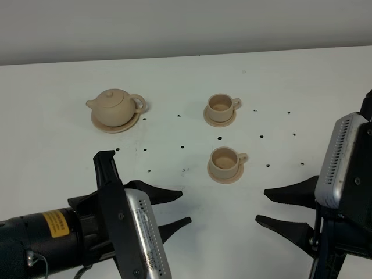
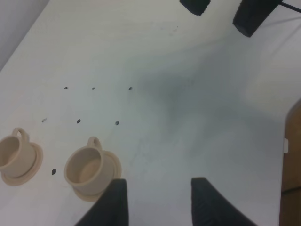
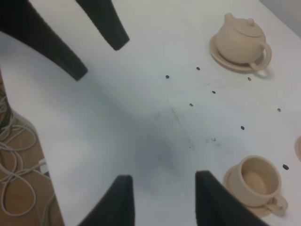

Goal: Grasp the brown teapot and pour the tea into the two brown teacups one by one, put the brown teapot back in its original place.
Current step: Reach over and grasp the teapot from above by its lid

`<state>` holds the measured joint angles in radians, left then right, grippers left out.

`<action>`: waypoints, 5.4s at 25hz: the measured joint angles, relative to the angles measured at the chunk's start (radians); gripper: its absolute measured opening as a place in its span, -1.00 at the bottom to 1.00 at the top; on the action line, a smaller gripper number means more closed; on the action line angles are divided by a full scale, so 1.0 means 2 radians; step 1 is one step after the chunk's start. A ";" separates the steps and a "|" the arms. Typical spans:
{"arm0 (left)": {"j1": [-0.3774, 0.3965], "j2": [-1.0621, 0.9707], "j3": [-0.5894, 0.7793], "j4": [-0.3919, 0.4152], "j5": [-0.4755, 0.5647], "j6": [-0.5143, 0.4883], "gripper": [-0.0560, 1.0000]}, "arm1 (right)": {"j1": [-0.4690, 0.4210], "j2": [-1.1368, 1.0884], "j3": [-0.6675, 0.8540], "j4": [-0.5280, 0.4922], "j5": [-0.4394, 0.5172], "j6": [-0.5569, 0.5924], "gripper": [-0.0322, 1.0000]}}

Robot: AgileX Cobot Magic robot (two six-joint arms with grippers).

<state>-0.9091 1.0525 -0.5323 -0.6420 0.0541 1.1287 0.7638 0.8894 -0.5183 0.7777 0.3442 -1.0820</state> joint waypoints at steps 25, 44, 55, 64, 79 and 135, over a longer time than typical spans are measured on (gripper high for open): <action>0.000 -0.022 0.000 0.000 -0.002 0.000 -0.31 | 0.000 0.000 0.000 0.009 -0.001 -0.001 -0.28; 0.126 -0.077 0.000 0.014 0.002 0.001 -0.31 | -0.002 0.016 -0.023 -0.025 -0.076 0.000 -0.28; 0.189 -0.114 0.000 0.026 0.009 0.001 -0.31 | -0.060 0.018 -0.023 -0.026 -0.087 0.004 -0.28; 0.236 -0.142 0.000 0.028 0.010 0.012 -0.31 | -0.115 0.018 -0.023 -0.026 -0.090 0.005 -0.28; 0.260 -0.189 0.025 0.029 0.021 -0.020 -0.31 | -0.210 0.010 -0.023 -0.027 -0.084 0.052 -0.28; 0.430 -0.299 0.025 0.052 0.011 -0.126 -0.31 | -0.279 -0.278 -0.083 -0.457 0.203 0.537 -0.32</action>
<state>-0.0496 0.4551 -0.4822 -0.5374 0.0758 0.8766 0.2054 0.3343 -0.6848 -0.1368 0.7512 -0.0087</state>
